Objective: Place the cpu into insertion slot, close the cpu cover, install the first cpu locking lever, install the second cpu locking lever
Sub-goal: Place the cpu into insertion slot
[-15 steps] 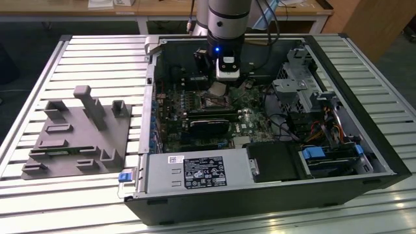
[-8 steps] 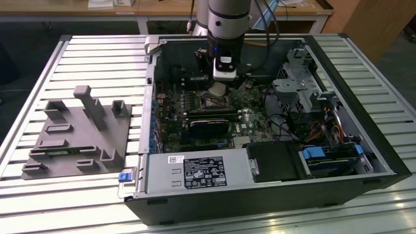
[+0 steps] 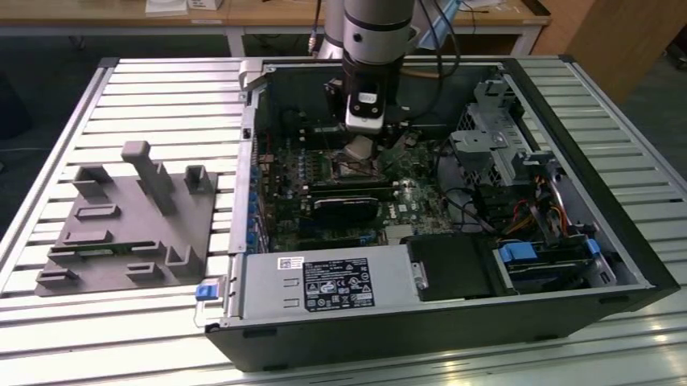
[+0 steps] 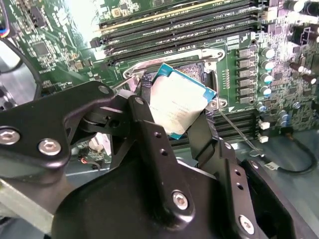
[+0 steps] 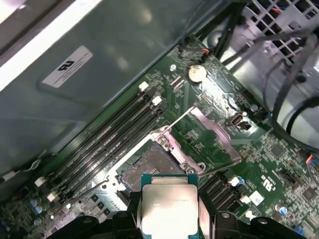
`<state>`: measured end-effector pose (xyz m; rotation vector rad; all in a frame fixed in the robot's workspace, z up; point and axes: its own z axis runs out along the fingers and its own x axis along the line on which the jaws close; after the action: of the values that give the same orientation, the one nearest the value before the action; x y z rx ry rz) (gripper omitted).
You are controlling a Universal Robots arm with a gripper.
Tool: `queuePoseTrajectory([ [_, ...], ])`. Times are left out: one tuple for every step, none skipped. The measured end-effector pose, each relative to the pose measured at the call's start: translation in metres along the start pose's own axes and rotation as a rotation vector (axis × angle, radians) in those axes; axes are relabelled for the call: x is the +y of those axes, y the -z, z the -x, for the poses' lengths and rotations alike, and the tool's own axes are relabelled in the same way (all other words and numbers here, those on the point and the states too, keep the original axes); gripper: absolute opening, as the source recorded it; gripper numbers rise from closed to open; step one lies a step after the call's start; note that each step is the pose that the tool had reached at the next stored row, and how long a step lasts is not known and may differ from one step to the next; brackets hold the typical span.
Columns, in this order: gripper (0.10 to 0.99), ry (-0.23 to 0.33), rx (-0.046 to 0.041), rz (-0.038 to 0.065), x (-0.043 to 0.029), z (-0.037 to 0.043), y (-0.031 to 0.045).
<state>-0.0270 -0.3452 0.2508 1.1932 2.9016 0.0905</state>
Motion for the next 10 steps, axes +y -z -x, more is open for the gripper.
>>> queuePoseTrajectory([
  [0.537, -0.011, -0.0011, 0.0, 0.0, 0.0, 0.0],
  [0.537, -0.023, -0.0023, -0.001, 0.0, 0.0, -0.0001],
  [0.537, -0.036, -0.0035, -0.001, 0.0, 0.0, -0.0001],
  [0.537, -0.05, -0.0049, -0.001, 0.0, 0.0, -0.0001],
  [0.537, -0.064, -0.0062, -0.002, 0.0, 0.0, -0.0002],
  [0.537, -0.079, -0.0075, -0.002, 0.0, 0.0, -0.0002],
  [0.537, -0.093, -0.0088, -0.002, 0.0, 0.0, -0.0003],
  [0.537, -0.107, -0.0101, -0.002, 0.0, 0.0, -0.0003],
  [0.537, -0.122, -0.0113, -0.002, 0.0, 0.0, -0.0004],
  [0.537, -0.136, -0.0126, -0.003, 0.0, 0.0, -0.0004],
])
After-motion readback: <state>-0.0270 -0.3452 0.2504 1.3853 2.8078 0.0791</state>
